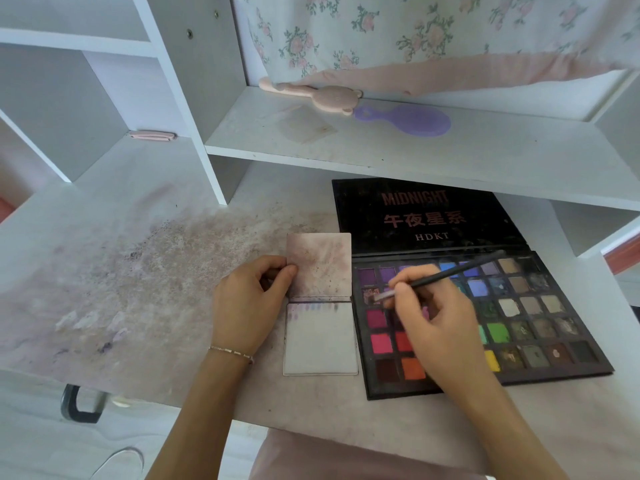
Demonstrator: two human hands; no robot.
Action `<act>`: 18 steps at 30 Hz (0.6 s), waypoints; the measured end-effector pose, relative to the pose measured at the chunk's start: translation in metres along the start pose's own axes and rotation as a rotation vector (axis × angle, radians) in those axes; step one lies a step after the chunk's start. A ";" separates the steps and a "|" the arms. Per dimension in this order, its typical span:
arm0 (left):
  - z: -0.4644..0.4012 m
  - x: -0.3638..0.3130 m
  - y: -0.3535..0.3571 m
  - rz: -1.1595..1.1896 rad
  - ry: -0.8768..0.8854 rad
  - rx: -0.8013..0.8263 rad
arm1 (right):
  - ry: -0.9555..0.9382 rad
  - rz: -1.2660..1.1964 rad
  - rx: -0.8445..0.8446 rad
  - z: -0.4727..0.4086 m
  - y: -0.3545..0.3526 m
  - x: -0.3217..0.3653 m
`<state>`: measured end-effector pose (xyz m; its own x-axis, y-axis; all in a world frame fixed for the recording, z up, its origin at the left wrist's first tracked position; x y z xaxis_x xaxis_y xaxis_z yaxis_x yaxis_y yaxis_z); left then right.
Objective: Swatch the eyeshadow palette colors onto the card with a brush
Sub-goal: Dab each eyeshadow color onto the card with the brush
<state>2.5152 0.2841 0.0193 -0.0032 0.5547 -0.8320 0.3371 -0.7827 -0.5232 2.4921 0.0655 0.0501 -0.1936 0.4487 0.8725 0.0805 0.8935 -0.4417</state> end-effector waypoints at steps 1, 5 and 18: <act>0.000 0.000 0.000 -0.002 0.000 0.001 | -0.006 -0.018 0.050 0.002 0.010 0.004; 0.000 0.000 -0.001 0.010 -0.003 -0.002 | -0.030 -0.031 0.163 0.010 0.039 0.012; 0.000 0.000 0.000 0.007 0.003 0.001 | -0.065 0.062 0.224 0.006 0.056 0.019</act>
<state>2.5151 0.2843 0.0195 0.0023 0.5501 -0.8351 0.3358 -0.7870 -0.5175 2.4871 0.1235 0.0405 -0.2586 0.4942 0.8300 -0.1233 0.8353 -0.5358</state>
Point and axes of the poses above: each hand's wrist, its own z-axis away from the middle knuckle, its own y-axis out of the palm, x = y × z, the point moved 7 cm from there along -z, towards the middle knuckle, and after that the axes turned 6 degrees about z, right-handed, at the moved point
